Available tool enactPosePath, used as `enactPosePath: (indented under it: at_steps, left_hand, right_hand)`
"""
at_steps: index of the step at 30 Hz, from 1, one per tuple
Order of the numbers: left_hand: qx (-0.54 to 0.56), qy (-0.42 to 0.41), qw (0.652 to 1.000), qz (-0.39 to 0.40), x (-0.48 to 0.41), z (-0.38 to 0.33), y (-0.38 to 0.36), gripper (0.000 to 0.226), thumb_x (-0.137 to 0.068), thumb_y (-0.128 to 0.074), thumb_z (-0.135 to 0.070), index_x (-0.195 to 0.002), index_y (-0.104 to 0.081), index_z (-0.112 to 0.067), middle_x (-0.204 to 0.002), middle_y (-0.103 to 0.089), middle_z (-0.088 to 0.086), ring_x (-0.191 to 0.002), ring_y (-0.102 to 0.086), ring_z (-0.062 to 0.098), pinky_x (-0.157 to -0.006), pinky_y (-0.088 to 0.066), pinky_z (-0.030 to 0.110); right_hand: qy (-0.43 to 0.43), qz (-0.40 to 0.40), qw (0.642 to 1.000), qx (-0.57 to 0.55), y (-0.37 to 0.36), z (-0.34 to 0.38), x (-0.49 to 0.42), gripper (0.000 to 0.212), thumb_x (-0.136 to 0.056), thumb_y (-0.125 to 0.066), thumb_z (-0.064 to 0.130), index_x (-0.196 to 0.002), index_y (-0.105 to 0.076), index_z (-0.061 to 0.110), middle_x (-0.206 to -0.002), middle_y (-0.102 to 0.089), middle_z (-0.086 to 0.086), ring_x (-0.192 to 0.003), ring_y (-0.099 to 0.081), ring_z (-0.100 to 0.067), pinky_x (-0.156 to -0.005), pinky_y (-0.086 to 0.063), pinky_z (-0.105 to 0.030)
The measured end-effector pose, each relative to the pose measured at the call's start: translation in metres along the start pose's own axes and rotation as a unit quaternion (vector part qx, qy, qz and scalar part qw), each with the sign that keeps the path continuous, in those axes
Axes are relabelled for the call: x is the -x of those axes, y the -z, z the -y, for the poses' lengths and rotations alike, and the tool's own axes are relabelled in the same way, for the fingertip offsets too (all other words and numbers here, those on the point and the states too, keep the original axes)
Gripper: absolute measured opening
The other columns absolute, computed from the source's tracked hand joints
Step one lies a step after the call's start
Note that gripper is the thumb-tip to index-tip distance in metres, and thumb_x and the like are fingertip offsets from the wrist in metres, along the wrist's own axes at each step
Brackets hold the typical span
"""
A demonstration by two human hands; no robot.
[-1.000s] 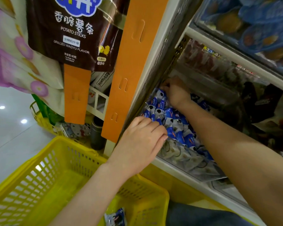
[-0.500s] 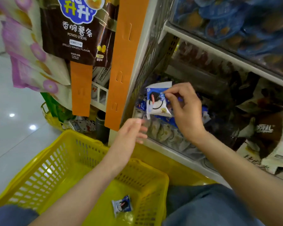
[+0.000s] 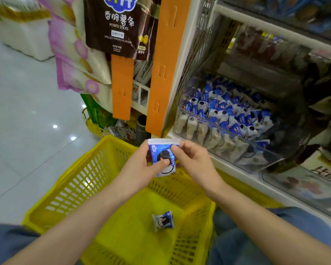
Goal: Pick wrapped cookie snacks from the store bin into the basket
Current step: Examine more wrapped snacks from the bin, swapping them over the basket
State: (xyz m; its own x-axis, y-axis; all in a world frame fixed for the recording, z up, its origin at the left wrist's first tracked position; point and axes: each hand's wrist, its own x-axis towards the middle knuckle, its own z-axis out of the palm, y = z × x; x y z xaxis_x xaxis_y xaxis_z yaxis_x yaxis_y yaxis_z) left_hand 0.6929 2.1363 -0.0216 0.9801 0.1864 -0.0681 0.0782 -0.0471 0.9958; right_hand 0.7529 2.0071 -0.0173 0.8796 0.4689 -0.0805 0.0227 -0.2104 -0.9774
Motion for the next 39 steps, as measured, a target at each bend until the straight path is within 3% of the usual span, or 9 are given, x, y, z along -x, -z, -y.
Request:
enactPosePath:
  at_steps: [5, 10, 13, 16, 20, 26, 30, 36, 39]
  left_hand:
    - [0.047, 0.037, 0.998, -0.029, 0.007, 0.006, 0.003, 0.012, -0.092, -0.052, -0.012, -0.096, -0.061, -0.019, -0.093, -0.070, 0.006, -0.084, -0.065, 0.015, -0.078, -0.052, 0.034]
    - [0.049, 0.052, 0.997, -0.026, 0.012, 0.013, 0.003, 0.015, -0.094, -0.049, -0.016, -0.094, -0.064, -0.016, -0.087, -0.071, 0.000, -0.079, -0.066, 0.007, -0.066, -0.053, 0.020]
    - [0.060, 0.069, 0.995, -0.041, 0.012, 0.012, 0.003, 0.022, -0.095, -0.046, -0.023, -0.087, -0.065, -0.015, -0.074, -0.070, -0.002, -0.070, -0.068, 0.007, -0.055, -0.052, 0.017]
    - [0.061, 0.069, 0.994, -0.057, 0.012, 0.013, 0.001, 0.025, -0.095, -0.047, -0.023, -0.077, -0.062, -0.012, -0.066, -0.067, -0.001, -0.064, -0.066, 0.008, -0.051, -0.050, 0.017]
    - [0.094, 0.121, 0.985, -0.082, 0.014, 0.020, -0.002, 0.028, -0.094, -0.049, -0.024, -0.070, -0.060, -0.017, -0.068, -0.063, 0.003, -0.064, -0.062, 0.011, -0.051, -0.048, 0.018]
    - [0.133, 0.195, 0.972, -0.015, 0.012, 0.023, 0.002, 0.016, -0.092, -0.052, -0.026, -0.091, -0.067, -0.020, -0.084, -0.073, 0.003, -0.075, -0.069, 0.016, -0.070, -0.056, 0.035]
    - [0.095, 0.127, 0.986, -0.040, 0.015, 0.023, 0.003, 0.022, -0.085, -0.063, -0.011, -0.105, -0.057, -0.008, -0.093, -0.067, 0.008, -0.069, -0.067, 0.009, -0.065, -0.058, 0.025]
    - [0.108, 0.060, 0.983, -0.138, 0.013, 0.022, 0.014, 0.011, -0.084, -0.061, -0.008, -0.095, -0.060, -0.005, -0.087, -0.068, 0.008, -0.064, -0.066, 0.005, -0.062, -0.056, 0.019]
    - [0.064, 0.046, 0.989, -0.123, 0.015, 0.024, 0.018, 0.005, -0.084, -0.061, -0.005, -0.084, -0.057, -0.008, -0.082, -0.067, 0.001, -0.064, -0.064, 0.002, -0.058, -0.055, 0.019]
  right_hand:
    - [-0.038, 0.046, 0.998, 0.007, -0.004, -0.006, 0.004, 0.008, -0.093, -0.050, 0.010, -0.091, -0.058, 0.010, -0.089, -0.064, -0.017, -0.069, -0.059, -0.013, -0.058, -0.050, -0.018]
    - [0.041, 0.035, 0.987, 0.149, -0.008, -0.012, 0.012, 0.012, -0.093, -0.052, 0.024, -0.089, -0.059, 0.014, -0.077, -0.065, -0.016, -0.068, -0.058, -0.030, -0.067, -0.050, -0.049]
    - [0.102, 0.028, 0.970, 0.218, -0.007, -0.010, 0.015, 0.017, -0.092, -0.054, 0.031, -0.084, -0.058, 0.017, -0.071, -0.063, -0.002, -0.062, -0.056, -0.019, -0.061, -0.047, -0.046]
    - [0.208, 0.016, 0.917, 0.341, -0.005, -0.005, 0.016, 0.018, -0.093, -0.053, 0.031, -0.086, -0.060, 0.016, -0.078, -0.060, 0.005, -0.067, -0.051, -0.007, -0.058, -0.043, -0.028]
    - [0.285, 0.044, 0.833, 0.472, -0.002, -0.004, 0.014, 0.022, -0.095, -0.050, 0.026, -0.086, -0.062, 0.009, -0.080, -0.059, -0.003, -0.076, -0.056, -0.020, -0.060, -0.046, -0.035]
    - [0.151, 0.049, 0.934, 0.320, -0.002, -0.007, 0.003, 0.016, -0.093, -0.054, 0.027, -0.084, -0.061, 0.016, -0.072, -0.060, 0.004, -0.063, -0.054, -0.009, -0.060, -0.043, -0.027]
    - [0.014, 0.002, 0.991, 0.134, 0.003, -0.004, -0.008, 0.019, -0.094, -0.050, 0.012, -0.077, -0.052, 0.019, -0.069, -0.060, -0.003, -0.047, -0.060, -0.007, -0.051, -0.055, -0.026]
    - [-0.147, 0.135, 0.977, 0.079, 0.006, -0.008, -0.008, 0.026, -0.091, -0.050, -0.002, -0.115, -0.046, 0.007, -0.103, -0.066, -0.022, -0.084, -0.067, -0.021, -0.063, -0.052, -0.017]
    - [-0.130, 0.175, 0.964, 0.152, 0.003, -0.011, -0.003, 0.046, -0.083, -0.065, 0.004, -0.122, -0.043, 0.013, -0.115, -0.061, -0.004, -0.106, -0.059, -0.014, -0.076, -0.047, -0.013]
